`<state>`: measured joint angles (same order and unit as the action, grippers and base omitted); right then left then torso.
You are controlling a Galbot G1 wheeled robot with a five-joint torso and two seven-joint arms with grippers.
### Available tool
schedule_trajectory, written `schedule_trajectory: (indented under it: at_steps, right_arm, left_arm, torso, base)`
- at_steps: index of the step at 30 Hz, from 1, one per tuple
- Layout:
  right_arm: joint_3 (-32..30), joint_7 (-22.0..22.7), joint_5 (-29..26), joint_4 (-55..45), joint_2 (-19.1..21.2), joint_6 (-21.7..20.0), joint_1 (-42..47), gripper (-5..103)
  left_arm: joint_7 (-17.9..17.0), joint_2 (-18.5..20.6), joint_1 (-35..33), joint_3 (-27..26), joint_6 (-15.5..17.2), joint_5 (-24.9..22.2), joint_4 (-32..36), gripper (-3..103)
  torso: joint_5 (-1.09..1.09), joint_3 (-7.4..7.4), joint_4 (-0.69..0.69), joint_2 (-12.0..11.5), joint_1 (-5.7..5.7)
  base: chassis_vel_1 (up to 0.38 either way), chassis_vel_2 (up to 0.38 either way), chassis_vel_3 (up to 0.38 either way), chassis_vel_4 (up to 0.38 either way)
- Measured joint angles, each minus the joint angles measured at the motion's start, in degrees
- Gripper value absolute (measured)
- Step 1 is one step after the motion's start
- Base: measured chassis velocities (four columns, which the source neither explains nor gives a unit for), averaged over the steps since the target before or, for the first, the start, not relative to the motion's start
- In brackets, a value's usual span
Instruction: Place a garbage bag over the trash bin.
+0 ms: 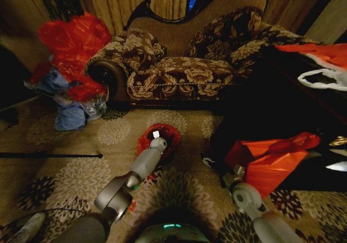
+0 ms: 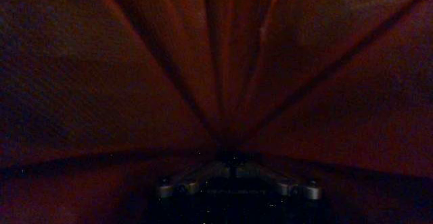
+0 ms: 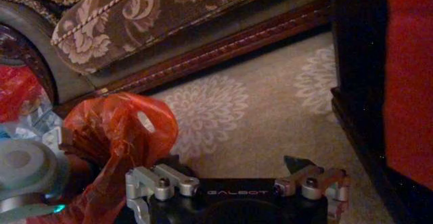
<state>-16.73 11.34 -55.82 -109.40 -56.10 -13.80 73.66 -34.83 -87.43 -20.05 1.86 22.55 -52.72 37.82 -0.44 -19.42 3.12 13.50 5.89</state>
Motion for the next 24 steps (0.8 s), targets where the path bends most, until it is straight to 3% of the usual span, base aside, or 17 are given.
schedule_trajectory:
  at_steps: [8,13,24]
  right_arm:
    - [1.13,-0.02,-0.26,0.57,0.13,-0.10,-1.42,100]
    - [2.16,0.13,-0.29,0.63,0.09,-0.12,-2.63,100]
    - [2.36,0.24,-0.51,0.55,0.29,-0.19,-3.60,100]
  left_arm:
    - [0.29,0.72,-0.63,-0.86,-0.86,0.20,0.00,0]
    - [0.69,-1.02,0.07,-0.96,-1.37,0.54,-1.11,0]
    - [0.00,1.39,-2.23,0.54,-0.19,0.33,9.73,0]
  torso:
    - [0.01,0.01,-0.03,0.00,-0.01]
    - [0.01,0.01,0.00,0.00,-0.01]
    - [0.02,0.02,-0.01,0.00,-0.02]
  base:
    - [0.000,0.000,0.000,0.000]
    - [0.000,0.000,0.000,0.000]
    - [0.000,0.000,0.000,0.000]
